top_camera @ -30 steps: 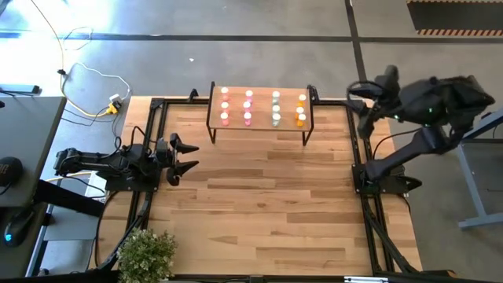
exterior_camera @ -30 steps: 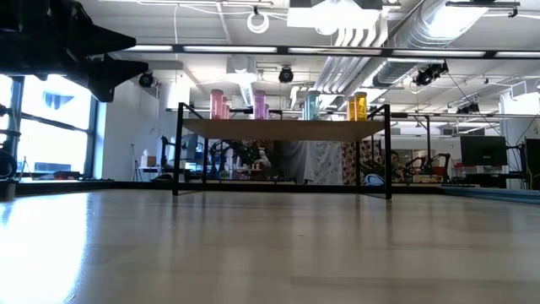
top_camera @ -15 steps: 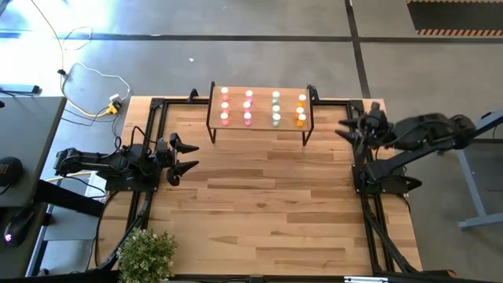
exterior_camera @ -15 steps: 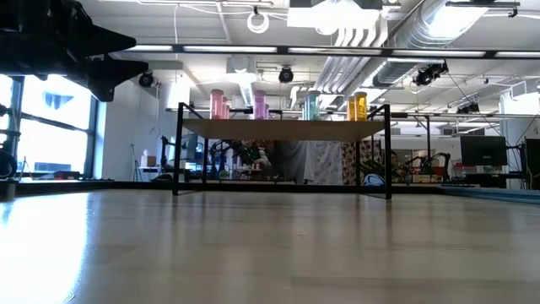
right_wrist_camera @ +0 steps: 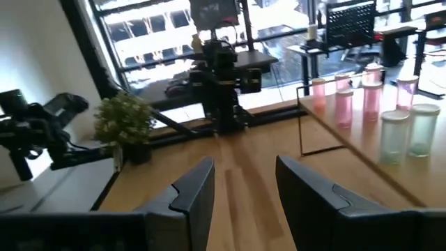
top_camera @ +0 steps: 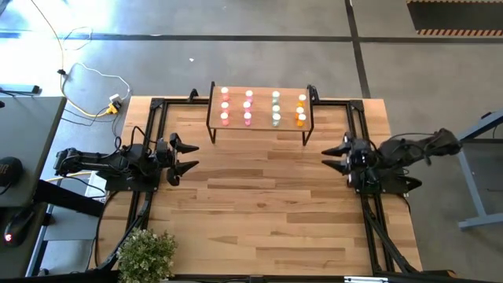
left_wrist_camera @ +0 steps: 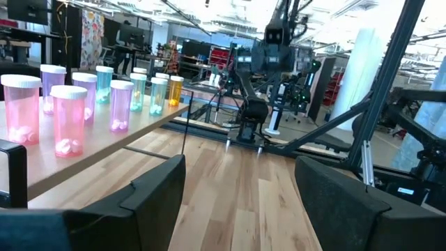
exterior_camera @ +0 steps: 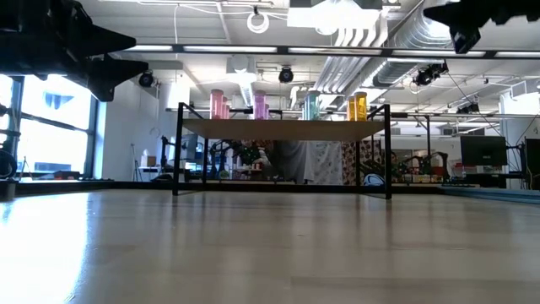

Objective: Pick and place medicine bottles onto shelf by color
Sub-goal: Return to Home Position

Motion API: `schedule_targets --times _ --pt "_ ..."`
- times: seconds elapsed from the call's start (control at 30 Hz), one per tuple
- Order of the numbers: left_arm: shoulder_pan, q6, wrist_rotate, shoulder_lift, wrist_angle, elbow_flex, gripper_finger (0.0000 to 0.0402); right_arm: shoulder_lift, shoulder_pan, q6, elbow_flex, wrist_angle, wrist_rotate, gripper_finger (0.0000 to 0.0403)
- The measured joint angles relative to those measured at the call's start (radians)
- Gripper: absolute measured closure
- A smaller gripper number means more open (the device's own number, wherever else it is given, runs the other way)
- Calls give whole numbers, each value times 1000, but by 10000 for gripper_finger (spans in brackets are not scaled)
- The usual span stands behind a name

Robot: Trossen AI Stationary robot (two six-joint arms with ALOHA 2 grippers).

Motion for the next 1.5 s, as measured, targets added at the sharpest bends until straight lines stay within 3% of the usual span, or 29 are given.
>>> schedule_targets --times 0.27,0.57,1.5 --pt "0 0 0 0 0 0 142 -148 0 45 -244 115 -34 257" --pt "0 0 0 0 0 1 142 -335 0 83 -396 144 -34 257" --pt "0 0 0 0 0 1 142 -320 -4 83 -421 149 14 258"
